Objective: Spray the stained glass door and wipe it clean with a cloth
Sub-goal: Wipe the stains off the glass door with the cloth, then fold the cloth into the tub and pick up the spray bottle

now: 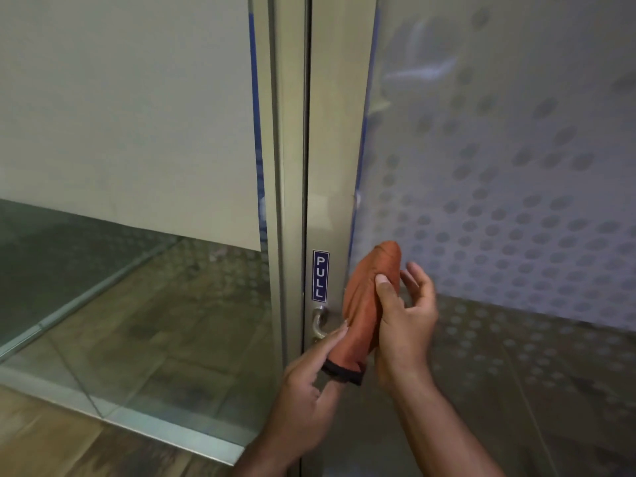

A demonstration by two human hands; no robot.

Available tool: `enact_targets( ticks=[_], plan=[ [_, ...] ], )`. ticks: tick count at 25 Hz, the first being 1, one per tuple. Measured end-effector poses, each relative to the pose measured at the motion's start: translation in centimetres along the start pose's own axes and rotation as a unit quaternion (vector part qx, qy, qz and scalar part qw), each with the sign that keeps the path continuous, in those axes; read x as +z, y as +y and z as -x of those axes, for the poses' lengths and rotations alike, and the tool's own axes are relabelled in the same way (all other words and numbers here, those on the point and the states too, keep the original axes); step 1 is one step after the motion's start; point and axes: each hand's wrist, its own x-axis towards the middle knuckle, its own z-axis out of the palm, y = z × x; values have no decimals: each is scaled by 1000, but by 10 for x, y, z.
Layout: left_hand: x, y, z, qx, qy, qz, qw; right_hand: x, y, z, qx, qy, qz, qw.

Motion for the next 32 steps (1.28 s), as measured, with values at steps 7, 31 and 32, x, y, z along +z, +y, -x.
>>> enact_targets(
  ticks=[7,31,32],
  plan=[
    [-16,74,27,-166,173,309,920,-44,-9,12,51,-170,13,984],
    [-32,289,375,-281,491,342,750,-119,-7,280,372,-590,18,717],
    [-37,298,395,-277,491,343,751,-116,-10,298,359,-601,27,714]
  ],
)
